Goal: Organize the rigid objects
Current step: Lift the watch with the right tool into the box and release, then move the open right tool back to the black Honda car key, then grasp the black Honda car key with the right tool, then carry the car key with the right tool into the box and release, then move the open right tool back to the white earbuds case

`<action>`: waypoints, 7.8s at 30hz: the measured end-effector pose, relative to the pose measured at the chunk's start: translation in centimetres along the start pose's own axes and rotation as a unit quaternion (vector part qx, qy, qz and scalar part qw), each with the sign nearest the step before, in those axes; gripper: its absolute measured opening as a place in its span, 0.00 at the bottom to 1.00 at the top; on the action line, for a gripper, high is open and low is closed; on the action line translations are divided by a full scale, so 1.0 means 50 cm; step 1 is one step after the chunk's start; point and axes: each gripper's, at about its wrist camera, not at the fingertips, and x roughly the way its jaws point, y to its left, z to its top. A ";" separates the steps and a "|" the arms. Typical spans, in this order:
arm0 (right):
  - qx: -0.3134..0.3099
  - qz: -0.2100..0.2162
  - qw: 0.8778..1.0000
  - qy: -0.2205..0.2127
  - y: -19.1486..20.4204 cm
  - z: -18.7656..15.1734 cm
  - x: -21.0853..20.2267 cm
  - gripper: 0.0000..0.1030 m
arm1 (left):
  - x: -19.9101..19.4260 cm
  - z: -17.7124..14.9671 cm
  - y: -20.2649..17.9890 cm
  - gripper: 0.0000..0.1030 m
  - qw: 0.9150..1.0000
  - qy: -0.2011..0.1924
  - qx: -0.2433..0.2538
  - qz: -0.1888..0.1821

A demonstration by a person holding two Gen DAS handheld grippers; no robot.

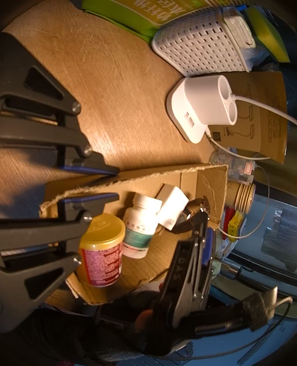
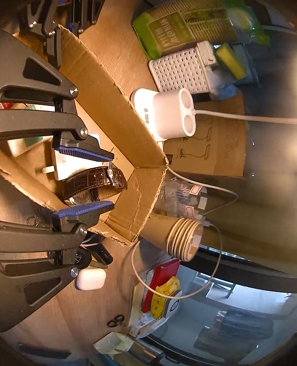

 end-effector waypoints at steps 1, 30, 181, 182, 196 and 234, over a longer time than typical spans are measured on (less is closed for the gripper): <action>-0.001 -0.001 1.000 0.000 -0.001 0.000 -0.003 0.37 | 0.000 0.000 0.000 0.17 1.000 0.000 0.000 0.000; 0.032 -0.045 0.996 -0.071 -0.043 -0.024 -0.092 0.67 | 0.001 0.001 0.005 0.17 1.000 0.002 -0.003 -0.004; -0.026 -0.012 0.998 0.054 0.102 0.057 0.021 0.37 | 0.003 -0.004 0.003 0.18 1.000 -0.002 -0.003 -0.009; -0.018 -0.012 0.998 0.055 0.094 0.057 0.021 0.37 | 0.003 -0.004 0.003 0.18 1.000 -0.002 -0.003 -0.009; -0.062 -0.047 0.992 0.095 0.123 0.056 0.054 0.38 | 0.005 0.000 0.005 0.18 1.000 0.000 -0.006 -0.009; 0.153 -0.101 0.982 -0.048 -0.168 -0.050 -0.064 0.50 | 0.002 -0.004 0.009 0.18 1.000 -0.003 -0.007 -0.007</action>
